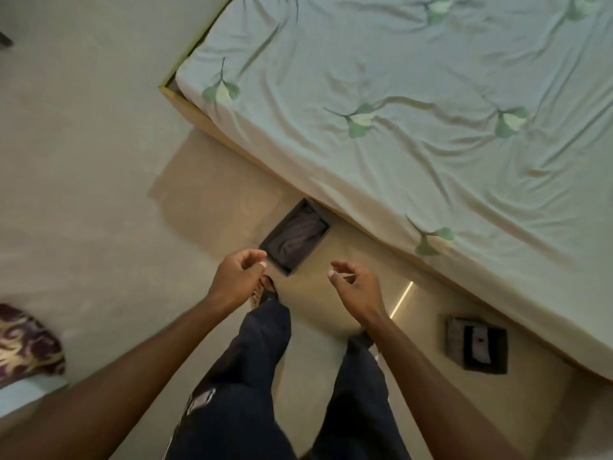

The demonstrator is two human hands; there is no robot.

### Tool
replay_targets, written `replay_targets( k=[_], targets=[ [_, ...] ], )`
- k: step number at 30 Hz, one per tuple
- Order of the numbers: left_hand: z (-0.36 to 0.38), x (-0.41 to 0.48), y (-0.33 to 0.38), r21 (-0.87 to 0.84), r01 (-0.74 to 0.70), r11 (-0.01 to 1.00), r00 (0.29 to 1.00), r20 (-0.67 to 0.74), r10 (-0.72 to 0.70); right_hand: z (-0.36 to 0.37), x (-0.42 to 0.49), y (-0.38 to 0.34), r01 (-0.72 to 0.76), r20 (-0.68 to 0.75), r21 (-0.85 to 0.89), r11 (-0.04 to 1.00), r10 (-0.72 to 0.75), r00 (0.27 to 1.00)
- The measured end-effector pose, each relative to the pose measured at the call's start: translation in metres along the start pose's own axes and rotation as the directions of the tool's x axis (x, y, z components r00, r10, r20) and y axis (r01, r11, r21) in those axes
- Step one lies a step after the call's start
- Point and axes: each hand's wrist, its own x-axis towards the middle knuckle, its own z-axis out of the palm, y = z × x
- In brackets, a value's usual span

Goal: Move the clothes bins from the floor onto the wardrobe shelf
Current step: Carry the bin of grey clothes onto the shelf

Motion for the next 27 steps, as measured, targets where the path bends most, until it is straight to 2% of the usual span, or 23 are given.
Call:
replay_targets(
  k=[4,8,12,14,16,19,23,27],
  targets=[
    [0.014,0.102,-0.039,0.290,-0.008,0.957,0.992,0.120,-0.028,0.053,0.082,0.039,-0.129,0.004,0.047,0.991,0.129,0.992],
    [0.057,0.222,-0.095,0.523,-0.058,0.850,0.971,0.227,-0.074,0.112,0.180,0.114,-0.201,0.035,-0.009,0.980,0.201,0.979],
    [0.102,0.337,-0.149,0.617,-0.101,0.781,0.968,0.242,-0.066,0.167,0.273,0.189,-0.204,0.074,-0.088,0.975,0.211,0.975],
    [0.124,0.386,-0.178,0.698,-0.126,0.705,0.977,0.212,-0.035,0.188,0.315,0.224,-0.208,0.044,-0.177,0.962,0.219,0.975],
    [0.143,0.421,-0.202,0.762,-0.128,0.635,0.968,0.236,-0.088,0.204,0.346,0.256,-0.248,0.035,-0.266,0.932,0.267,0.963],
    [0.165,0.455,-0.222,0.777,-0.128,0.616,0.953,0.269,-0.140,0.219,0.374,0.291,-0.288,0.062,-0.262,0.921,0.314,0.947],
    [0.175,0.462,-0.237,0.793,-0.152,0.590,0.978,0.206,-0.026,0.222,0.381,0.302,-0.188,0.122,-0.316,0.930,0.236,0.964],
    [0.163,0.425,-0.235,0.774,-0.226,0.592,0.966,0.256,0.034,0.199,0.354,0.290,-0.146,0.179,-0.384,0.912,0.228,0.957]
  ],
)
